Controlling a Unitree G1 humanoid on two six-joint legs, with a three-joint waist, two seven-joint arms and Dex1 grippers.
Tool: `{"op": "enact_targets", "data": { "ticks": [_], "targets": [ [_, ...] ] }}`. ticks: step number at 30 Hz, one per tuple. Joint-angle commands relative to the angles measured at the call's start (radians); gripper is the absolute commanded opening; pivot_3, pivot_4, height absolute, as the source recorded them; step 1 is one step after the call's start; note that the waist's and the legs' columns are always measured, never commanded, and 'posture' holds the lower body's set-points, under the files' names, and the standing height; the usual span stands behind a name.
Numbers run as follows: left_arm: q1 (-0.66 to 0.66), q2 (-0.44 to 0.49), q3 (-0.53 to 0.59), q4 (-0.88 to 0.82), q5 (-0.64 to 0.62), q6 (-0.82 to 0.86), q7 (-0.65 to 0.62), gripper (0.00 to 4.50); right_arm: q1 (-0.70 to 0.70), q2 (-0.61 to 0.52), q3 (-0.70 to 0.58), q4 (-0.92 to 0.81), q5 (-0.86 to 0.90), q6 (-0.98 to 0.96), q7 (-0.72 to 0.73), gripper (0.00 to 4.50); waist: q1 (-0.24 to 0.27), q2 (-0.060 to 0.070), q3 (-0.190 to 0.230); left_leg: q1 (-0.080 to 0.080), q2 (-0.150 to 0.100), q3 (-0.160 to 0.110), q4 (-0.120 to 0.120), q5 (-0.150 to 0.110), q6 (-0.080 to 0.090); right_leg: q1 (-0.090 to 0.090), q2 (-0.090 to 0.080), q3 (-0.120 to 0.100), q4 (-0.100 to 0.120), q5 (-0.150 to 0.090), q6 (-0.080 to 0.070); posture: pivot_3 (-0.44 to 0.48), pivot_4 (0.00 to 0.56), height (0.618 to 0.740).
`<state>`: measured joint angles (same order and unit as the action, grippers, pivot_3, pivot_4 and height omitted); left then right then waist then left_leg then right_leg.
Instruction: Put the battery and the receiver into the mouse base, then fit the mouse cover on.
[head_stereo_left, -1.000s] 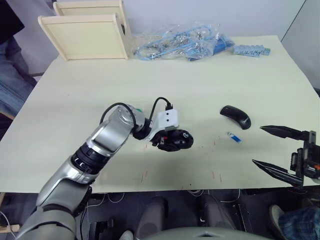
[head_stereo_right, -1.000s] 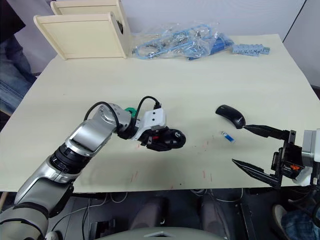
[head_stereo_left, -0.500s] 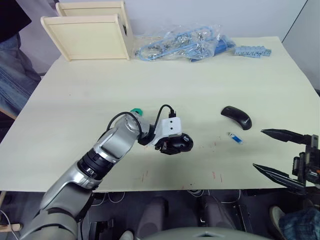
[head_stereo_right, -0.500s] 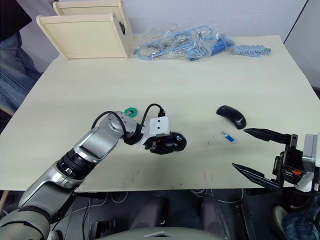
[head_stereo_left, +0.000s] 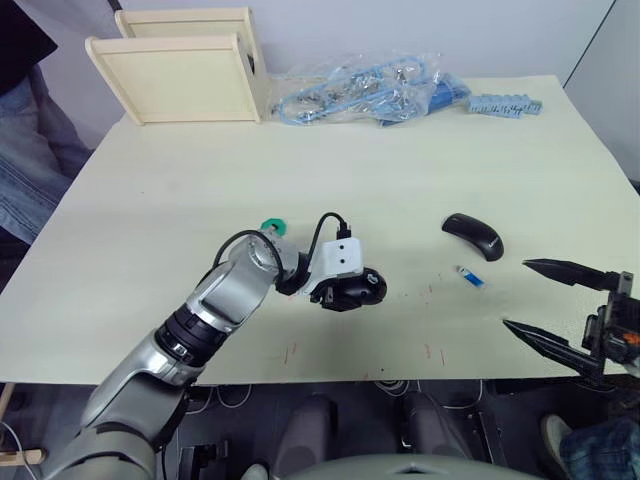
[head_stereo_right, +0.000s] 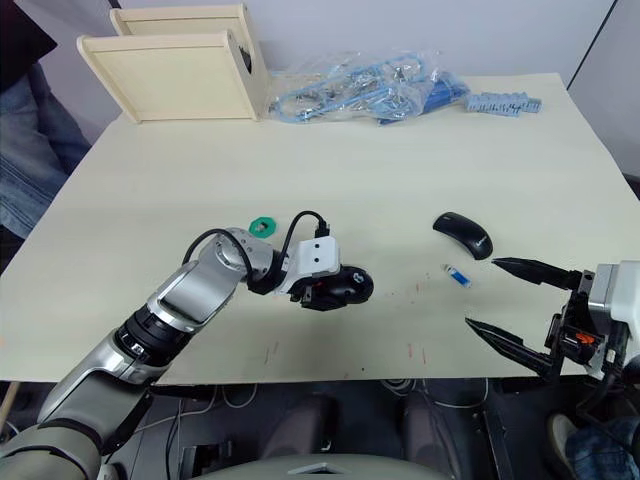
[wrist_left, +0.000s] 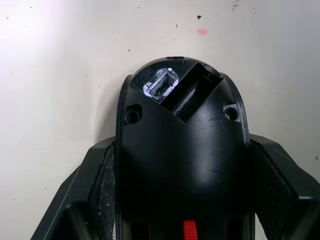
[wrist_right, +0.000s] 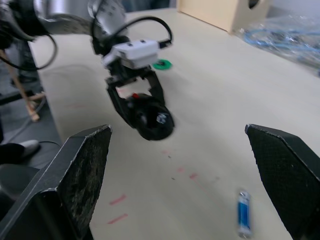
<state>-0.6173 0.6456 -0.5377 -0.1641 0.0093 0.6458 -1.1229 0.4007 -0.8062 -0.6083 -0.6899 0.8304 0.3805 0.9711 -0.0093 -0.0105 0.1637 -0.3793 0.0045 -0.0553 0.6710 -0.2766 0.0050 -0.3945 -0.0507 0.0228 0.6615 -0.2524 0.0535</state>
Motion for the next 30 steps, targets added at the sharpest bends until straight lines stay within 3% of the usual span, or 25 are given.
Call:
{"op": "enact_targets", "data": {
  "ticks": [1, 8, 12, 20, 30],
  "targets": [
    [0.042, -0.001, -0.054, 0.024, 0.030, 0.013, 0.000, 2.95, -0.008, -0.033, -0.014, -0.043, -0.051, 0.036, -0.066, 4.50, 0.001, 0.000, 0.000, 0.000, 0.000, 0.000, 0.000, 0.000, 0.000, 0.000, 0.000, 0.000, 0.000, 0.000, 0.000, 0.000, 0.150, 0.740],
    [0.040, -0.013, -0.051, 0.031, 0.026, 0.016, 0.003, 2.95, -0.053, -0.174, 0.054, -0.055, -0.083, 0.351, -0.264, 4.50, 0.002, 0.001, -0.002, 0.000, 0.000, 0.000, 0.000, 0.000, 0.000, 0.001, 0.000, 0.000, 0.000, 0.000, 0.000, 0.000, 0.150, 0.740],
    [0.049, -0.017, -0.053, 0.029, 0.030, 0.016, 0.006, 2.95, -0.174, -0.214, 0.204, 0.023, -0.151, 0.471, -0.365, 4.50, 0.003, 0.000, -0.003, 0.000, -0.001, -0.001, 0.000, 0.000, 0.000, 0.001, -0.001, -0.001, -0.001, 0.000, 0.000, 0.000, 0.150, 0.740],
    [0.060, -0.022, -0.050, 0.030, 0.042, 0.014, 0.007, 2.95, -0.357, -0.096, 0.402, 0.133, -0.202, 0.603, -0.500, 4.50, 0.008, 0.000, -0.004, -0.001, -0.001, -0.002, 0.000, 0.000, 0.000, 0.001, -0.001, -0.002, -0.002, 0.000, 0.001, 0.000, 0.150, 0.740],
    [0.063, -0.036, -0.050, 0.027, 0.048, 0.020, 0.013, 2.95, -0.409, 0.051, 0.479, 0.178, -0.290, 0.576, -0.570, 4.50, 0.007, 0.001, -0.005, 0.000, -0.002, -0.002, 0.000, 0.000, 0.000, 0.001, -0.001, -0.002, -0.002, 0.000, 0.001, 0.000, 0.150, 0.740]
  ]
}}
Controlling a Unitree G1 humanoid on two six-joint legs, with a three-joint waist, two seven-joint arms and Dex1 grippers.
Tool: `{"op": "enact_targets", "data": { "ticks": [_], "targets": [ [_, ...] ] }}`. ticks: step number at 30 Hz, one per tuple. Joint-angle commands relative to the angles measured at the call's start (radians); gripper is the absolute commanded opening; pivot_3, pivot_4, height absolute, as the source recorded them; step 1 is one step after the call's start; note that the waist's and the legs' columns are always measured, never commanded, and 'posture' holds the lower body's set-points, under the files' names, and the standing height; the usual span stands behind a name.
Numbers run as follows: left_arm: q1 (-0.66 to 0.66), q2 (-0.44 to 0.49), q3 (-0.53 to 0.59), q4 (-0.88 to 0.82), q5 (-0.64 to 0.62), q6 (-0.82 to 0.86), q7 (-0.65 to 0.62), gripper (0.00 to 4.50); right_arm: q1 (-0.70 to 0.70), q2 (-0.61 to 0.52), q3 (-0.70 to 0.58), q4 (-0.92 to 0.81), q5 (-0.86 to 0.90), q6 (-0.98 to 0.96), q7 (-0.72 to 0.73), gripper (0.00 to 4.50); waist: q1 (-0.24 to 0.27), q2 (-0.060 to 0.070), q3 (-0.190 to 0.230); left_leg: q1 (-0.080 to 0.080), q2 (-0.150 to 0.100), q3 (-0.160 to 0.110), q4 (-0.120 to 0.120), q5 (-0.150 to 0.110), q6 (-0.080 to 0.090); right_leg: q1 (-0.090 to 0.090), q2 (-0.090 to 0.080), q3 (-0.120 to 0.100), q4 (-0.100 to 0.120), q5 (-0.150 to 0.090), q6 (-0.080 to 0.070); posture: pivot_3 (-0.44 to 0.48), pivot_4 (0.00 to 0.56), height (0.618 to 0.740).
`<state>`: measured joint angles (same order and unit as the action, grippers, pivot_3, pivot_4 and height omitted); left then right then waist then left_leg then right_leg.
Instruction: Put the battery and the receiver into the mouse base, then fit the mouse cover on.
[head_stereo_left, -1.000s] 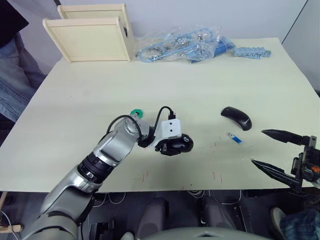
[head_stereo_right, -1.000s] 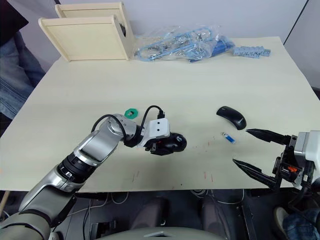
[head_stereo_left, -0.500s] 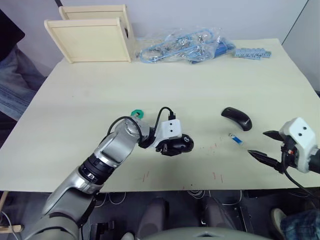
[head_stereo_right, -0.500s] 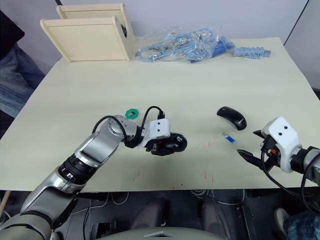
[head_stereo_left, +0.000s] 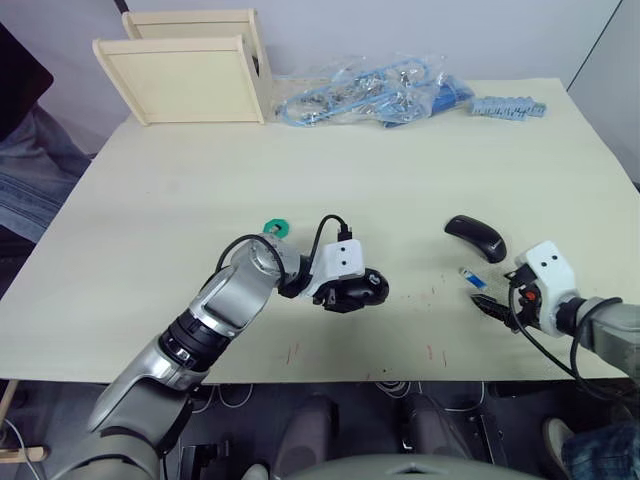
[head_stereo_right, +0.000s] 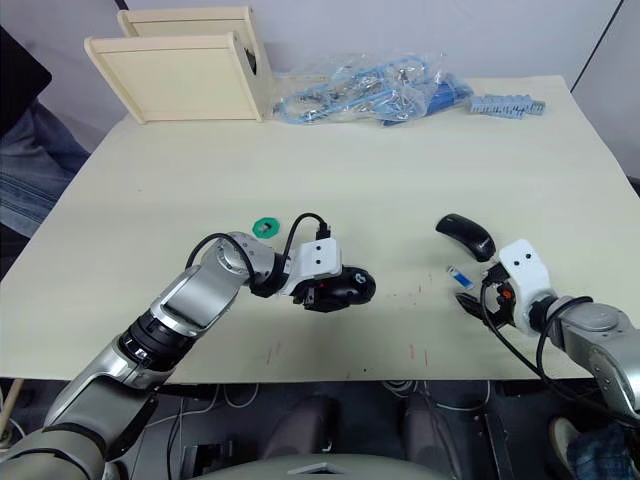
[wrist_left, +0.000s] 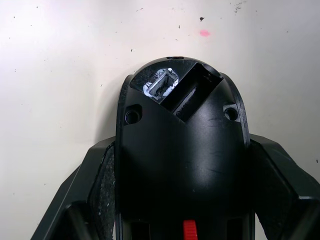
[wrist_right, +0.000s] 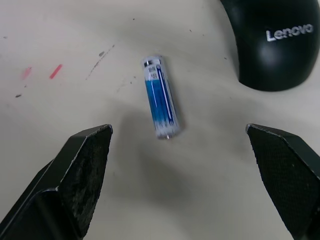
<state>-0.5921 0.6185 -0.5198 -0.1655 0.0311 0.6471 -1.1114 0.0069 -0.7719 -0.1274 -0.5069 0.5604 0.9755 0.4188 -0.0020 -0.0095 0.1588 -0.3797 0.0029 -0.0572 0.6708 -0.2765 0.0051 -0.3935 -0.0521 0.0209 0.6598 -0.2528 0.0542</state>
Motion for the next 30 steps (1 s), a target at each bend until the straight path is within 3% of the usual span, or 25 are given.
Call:
{"op": "enact_targets", "data": {
  "ticks": [1, 3, 7, 12, 15, 18, 23, 26, 30],
  "targets": [
    [0.038, -0.010, -0.068, 0.029, 0.027, 0.018, 0.002, 2.95, -0.020, 0.030, 0.002, 0.001, -0.029, -0.025, -0.021, 4.50, 0.000, 0.000, 0.000, 0.000, 0.000, 0.000, 0.000, 0.000, 0.000, 0.000, 0.000, 0.000, 0.000, 0.000, 0.000, 0.000, 0.150, 0.740],
    [0.041, -0.011, -0.067, 0.028, 0.029, 0.018, 0.003, 2.95, -0.022, 0.048, 0.017, 0.012, -0.050, -0.035, -0.026, 4.50, 0.000, 0.001, -0.001, 0.000, 0.000, 0.000, 0.000, 0.000, 0.000, 0.000, 0.000, 0.000, 0.000, 0.000, 0.000, 0.000, 0.150, 0.740],
    [0.045, -0.010, -0.066, 0.031, 0.031, 0.012, 0.003, 2.95, 0.000, 0.061, 0.036, 0.014, -0.089, -0.066, -0.016, 3.58, 0.000, 0.001, -0.002, 0.000, 0.000, 0.000, 0.000, 0.000, 0.000, 0.000, 0.000, 0.000, 0.000, 0.000, 0.000, 0.000, 0.150, 0.740],
    [0.050, -0.009, -0.066, 0.033, 0.034, 0.008, 0.005, 2.95, 0.028, 0.065, 0.049, -0.008, -0.122, -0.109, 0.000, 1.19, 0.000, 0.001, -0.003, 0.000, 0.000, 0.000, 0.000, 0.000, 0.000, 0.000, 0.000, 0.000, 0.000, 0.000, 0.000, 0.000, 0.150, 0.740],
    [0.055, -0.009, -0.067, 0.035, 0.035, 0.003, 0.006, 2.95, 0.051, 0.064, 0.047, -0.021, -0.140, -0.135, 0.008, 0.06, 0.001, 0.001, -0.004, 0.000, 0.000, 0.000, 0.000, 0.000, 0.000, 0.000, 0.000, 0.000, 0.000, 0.000, 0.000, 0.000, 0.150, 0.740],
    [0.056, -0.009, -0.066, 0.036, 0.035, 0.001, 0.007, 2.95, 0.066, 0.057, 0.039, -0.038, -0.159, -0.153, 0.014, 0.07, 0.001, 0.001, -0.005, 0.000, 0.000, 0.000, 0.000, 0.000, 0.000, 0.000, 0.000, 0.000, 0.000, 0.000, 0.000, 0.000, 0.150, 0.740],
    [0.061, -0.013, -0.062, 0.045, 0.034, -0.012, 0.009, 2.95, 0.053, -0.061, 0.064, -0.191, -0.168, -0.106, 0.079, 0.07, 0.001, 0.003, -0.005, 0.000, -0.001, 0.000, 0.000, 0.000, 0.000, 0.000, -0.001, 0.000, 0.000, 0.000, 0.001, 0.000, 0.150, 0.740],
    [0.062, -0.014, -0.059, 0.047, 0.034, -0.016, 0.009, 2.95, -0.035, -0.120, 0.073, -0.270, -0.113, 0.032, 0.106, 0.07, 0.000, 0.003, -0.006, 0.000, -0.001, -0.001, 0.000, 0.000, 0.000, 0.000, -0.001, 0.000, 0.000, 0.000, 0.001, 0.000, 0.150, 0.740],
    [0.062, -0.019, -0.057, 0.051, 0.035, -0.019, 0.008, 2.95, -0.192, -0.106, 0.060, -0.312, 0.024, 0.197, 0.145, 0.07, 0.001, 0.002, -0.006, 0.000, -0.001, -0.002, 0.000, 0.000, 0.000, 0.001, -0.001, -0.001, -0.001, 0.000, 0.001, 0.000, 0.150, 0.740]
  ]
}}
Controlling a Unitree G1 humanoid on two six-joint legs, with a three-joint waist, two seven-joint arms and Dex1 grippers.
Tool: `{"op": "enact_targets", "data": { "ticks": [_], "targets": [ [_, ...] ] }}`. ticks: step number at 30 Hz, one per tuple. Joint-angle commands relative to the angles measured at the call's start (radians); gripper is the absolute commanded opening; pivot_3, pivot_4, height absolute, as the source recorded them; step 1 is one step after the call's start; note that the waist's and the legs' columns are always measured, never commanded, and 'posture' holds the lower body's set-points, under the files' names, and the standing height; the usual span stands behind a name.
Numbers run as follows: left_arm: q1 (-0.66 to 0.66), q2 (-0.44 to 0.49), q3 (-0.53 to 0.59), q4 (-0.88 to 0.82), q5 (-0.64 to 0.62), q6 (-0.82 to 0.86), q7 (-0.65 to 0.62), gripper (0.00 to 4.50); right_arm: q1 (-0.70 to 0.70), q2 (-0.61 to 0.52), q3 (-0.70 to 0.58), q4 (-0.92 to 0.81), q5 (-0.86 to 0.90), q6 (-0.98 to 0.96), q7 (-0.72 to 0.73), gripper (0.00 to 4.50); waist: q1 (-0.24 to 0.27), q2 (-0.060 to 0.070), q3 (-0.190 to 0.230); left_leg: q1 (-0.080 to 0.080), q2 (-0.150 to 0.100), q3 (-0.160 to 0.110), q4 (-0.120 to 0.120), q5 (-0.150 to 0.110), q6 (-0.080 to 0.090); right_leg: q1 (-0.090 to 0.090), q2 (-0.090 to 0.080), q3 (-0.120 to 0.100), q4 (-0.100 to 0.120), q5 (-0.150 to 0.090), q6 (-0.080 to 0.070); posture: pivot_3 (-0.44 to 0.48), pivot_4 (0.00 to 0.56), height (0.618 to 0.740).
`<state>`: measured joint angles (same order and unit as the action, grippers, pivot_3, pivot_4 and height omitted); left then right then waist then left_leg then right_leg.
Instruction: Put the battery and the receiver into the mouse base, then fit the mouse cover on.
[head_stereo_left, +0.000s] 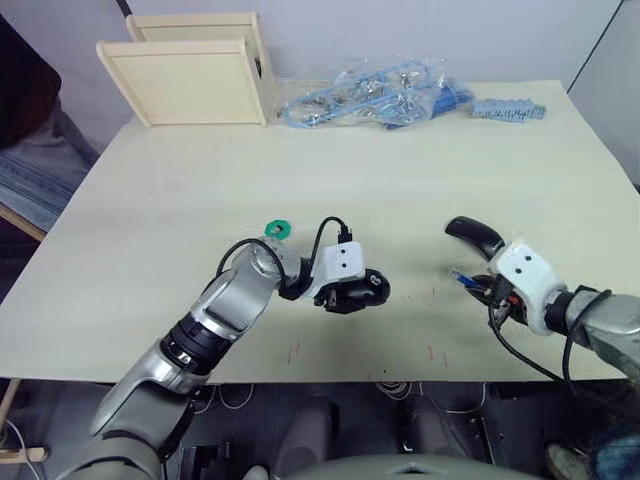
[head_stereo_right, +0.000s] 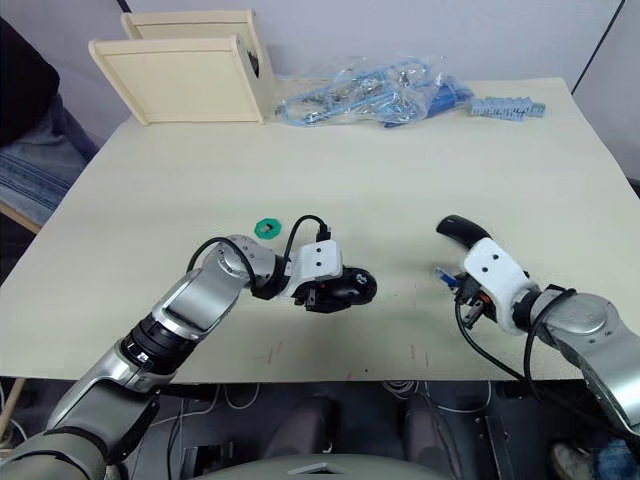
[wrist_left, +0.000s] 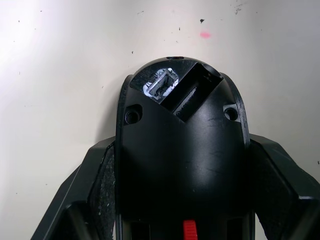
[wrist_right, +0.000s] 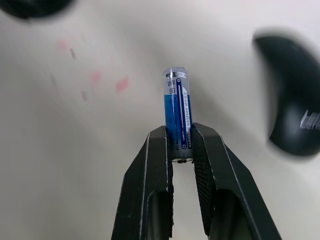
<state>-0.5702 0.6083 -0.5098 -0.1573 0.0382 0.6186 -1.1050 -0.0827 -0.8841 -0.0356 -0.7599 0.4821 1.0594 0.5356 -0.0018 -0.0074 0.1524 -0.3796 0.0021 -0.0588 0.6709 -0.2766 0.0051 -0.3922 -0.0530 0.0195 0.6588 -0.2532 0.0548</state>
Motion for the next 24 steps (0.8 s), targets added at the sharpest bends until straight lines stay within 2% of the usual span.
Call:
{"op": "enact_targets", "data": {
  "ticks": [1, 2, 4, 7, 10, 18, 24],
  "targets": [
    [0.039, -0.010, -0.067, 0.046, 0.028, 0.008, 0.002, 2.95, -0.160, 0.016, -0.025, -0.057, 0.155, 0.181, 0.043, 0.07, 0.001, 0.000, 0.000, 0.000, 0.000, 0.000, 0.000, 0.000, 0.000, 0.000, 0.000, 0.000, 0.000, 0.000, 0.000, 0.000, 0.150, 0.740],
    [0.038, -0.012, -0.067, 0.048, 0.029, 0.006, 0.002, 2.95, -0.203, 0.024, -0.021, -0.054, 0.193, 0.234, 0.050, 0.07, 0.001, 0.000, 0.000, 0.000, 0.000, -0.001, 0.000, 0.000, 0.000, 0.000, 0.000, -0.001, 0.000, 0.000, 0.000, 0.000, 0.150, 0.740],
    [0.037, -0.015, -0.066, 0.053, 0.029, 0.003, 0.001, 2.95, -0.373, -0.052, 0.108, -0.052, 0.184, 0.357, 0.062, 0.07, 0.003, 0.000, 0.000, 0.000, 0.000, -0.001, 0.000, 0.000, 0.000, 0.000, 0.000, -0.001, 0.000, 0.000, 0.000, 0.000, 0.150, 0.740],
    [0.032, -0.019, -0.064, 0.065, 0.033, -0.006, 0.000, 2.95, -0.600, -0.011, 0.206, 0.061, 0.271, 0.526, 0.099, 0.07, -0.003, 0.003, 0.000, 0.000, -0.001, -0.001, 0.000, 0.000, 0.000, -0.001, -0.001, 0.001, 0.000, 0.000, 0.000, 0.000, 0.150, 0.740],
    [0.030, -0.023, -0.064, 0.066, 0.034, -0.005, -0.002, 2.95, -0.720, 0.008, 0.286, 0.155, 0.283, 0.555, 0.101, 0.07, 0.003, 0.002, 0.000, -0.001, -0.001, -0.003, 0.000, 0.000, 0.000, 0.000, -0.001, -0.003, -0.001, 0.000, -0.001, 0.000, 0.150, 0.740],
    [0.029, -0.027, -0.061, 0.057, 0.035, 0.005, 0.001, 2.95, -0.864, 0.039, 0.410, 0.308, 0.376, 0.555, 0.074, 0.07, 0.012, 0.003, 0.000, -0.002, -0.001, -0.002, 0.000, 0.000, 0.000, -0.003, -0.002, -0.002, 0.000, 0.000, 0.000, 0.000, 0.150, 0.740],
    [0.033, -0.027, -0.059, 0.042, 0.034, 0.020, 0.002, 2.95, -0.839, 0.145, 0.439, 0.381, 0.504, 0.555, -0.069, 0.07, 0.011, 0.003, 0.000, -0.002, -0.001, -0.002, 0.000, 0.000, 0.000, -0.003, -0.002, -0.002, 0.001, 0.000, 0.000, 0.000, 0.150, 0.740]
  ]
}}
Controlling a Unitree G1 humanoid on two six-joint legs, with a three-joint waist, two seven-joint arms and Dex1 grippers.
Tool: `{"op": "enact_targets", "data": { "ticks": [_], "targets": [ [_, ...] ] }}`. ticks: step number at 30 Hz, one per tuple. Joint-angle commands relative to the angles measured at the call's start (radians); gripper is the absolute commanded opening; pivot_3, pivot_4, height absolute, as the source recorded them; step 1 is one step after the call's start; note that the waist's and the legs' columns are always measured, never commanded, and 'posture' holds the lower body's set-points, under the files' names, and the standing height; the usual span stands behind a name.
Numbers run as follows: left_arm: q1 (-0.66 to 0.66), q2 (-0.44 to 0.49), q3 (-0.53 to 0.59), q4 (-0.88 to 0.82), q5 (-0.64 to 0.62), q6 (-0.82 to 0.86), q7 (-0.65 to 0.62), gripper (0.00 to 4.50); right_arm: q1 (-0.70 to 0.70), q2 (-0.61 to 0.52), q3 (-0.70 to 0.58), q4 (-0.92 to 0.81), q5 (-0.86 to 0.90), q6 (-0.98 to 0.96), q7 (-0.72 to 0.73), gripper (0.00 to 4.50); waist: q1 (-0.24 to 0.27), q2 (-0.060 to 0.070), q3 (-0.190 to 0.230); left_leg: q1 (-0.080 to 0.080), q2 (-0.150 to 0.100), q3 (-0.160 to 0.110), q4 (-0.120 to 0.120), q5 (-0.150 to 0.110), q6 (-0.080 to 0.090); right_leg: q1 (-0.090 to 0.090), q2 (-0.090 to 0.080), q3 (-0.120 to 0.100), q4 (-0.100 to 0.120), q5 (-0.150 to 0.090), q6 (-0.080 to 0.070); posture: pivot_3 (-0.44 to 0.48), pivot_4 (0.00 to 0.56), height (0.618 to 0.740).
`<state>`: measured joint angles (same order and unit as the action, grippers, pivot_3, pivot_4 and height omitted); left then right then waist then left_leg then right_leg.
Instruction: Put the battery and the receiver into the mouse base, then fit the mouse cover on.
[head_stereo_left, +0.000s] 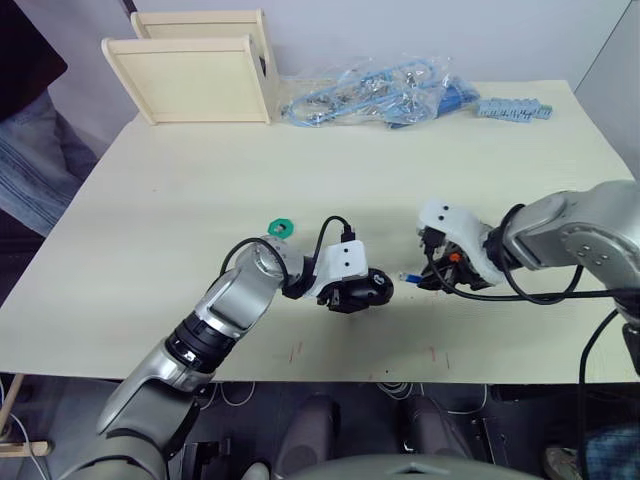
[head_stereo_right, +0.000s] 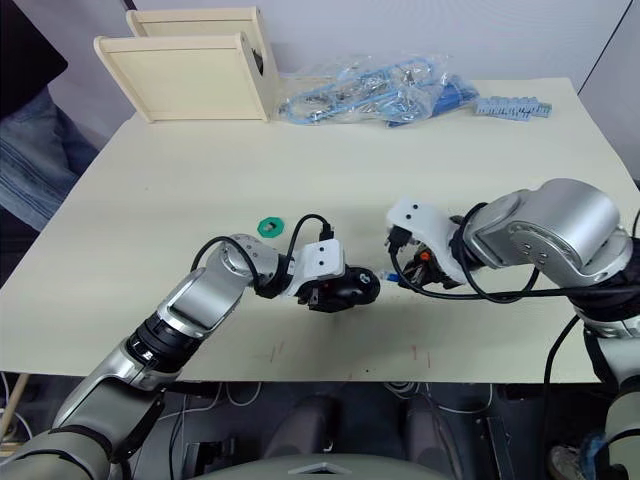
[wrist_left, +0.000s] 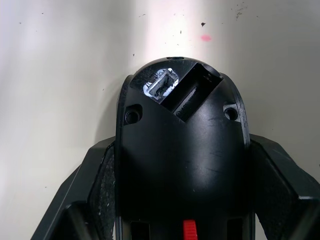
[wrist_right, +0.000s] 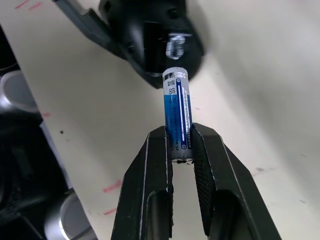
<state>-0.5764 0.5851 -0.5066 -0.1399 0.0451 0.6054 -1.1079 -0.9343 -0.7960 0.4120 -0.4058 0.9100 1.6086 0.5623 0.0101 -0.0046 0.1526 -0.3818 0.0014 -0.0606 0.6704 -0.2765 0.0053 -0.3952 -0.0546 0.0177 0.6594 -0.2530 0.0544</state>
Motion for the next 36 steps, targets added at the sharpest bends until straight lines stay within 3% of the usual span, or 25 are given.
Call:
{"op": "enact_targets", "data": {
  "ticks": [1, 13, 36],
  "targets": [
    [0.040, -0.003, -0.063, 0.023, 0.027, 0.035, 0.005, 2.95, 0.019, 0.070, -0.008, 0.036, 0.093, 0.006, -0.126, 0.07, -0.001, 0.000, 0.000, 0.000, 0.000, 0.000, 0.000, 0.000, 0.000, 0.000, 0.000, 0.000, 0.000, 0.000, 0.000, 0.000, 0.150, 0.740],
    [0.048, 0.002, -0.063, 0.002, 0.025, 0.048, 0.004, 2.95, 0.040, 0.131, -0.037, 0.147, 0.308, 0.006, -0.429, 0.07, -0.001, 0.000, 0.000, -0.001, 0.000, 0.000, 0.000, 0.000, 0.000, -0.001, 0.000, 0.000, 0.000, 0.000, 0.000, 0.000, 0.150, 0.740],
    [0.059, -0.004, -0.063, 0.016, 0.028, 0.032, 0.009, 2.95, 0.080, 0.266, -0.059, 0.260, 0.377, 0.006, -0.644, 0.07, -0.003, 0.000, 0.000, 0.000, 0.000, 0.000, -0.001, 0.000, 0.000, -0.001, 0.000, 0.000, 0.000, 0.000, 0.000, 0.000, 0.150, 0.740]
  ]
}}
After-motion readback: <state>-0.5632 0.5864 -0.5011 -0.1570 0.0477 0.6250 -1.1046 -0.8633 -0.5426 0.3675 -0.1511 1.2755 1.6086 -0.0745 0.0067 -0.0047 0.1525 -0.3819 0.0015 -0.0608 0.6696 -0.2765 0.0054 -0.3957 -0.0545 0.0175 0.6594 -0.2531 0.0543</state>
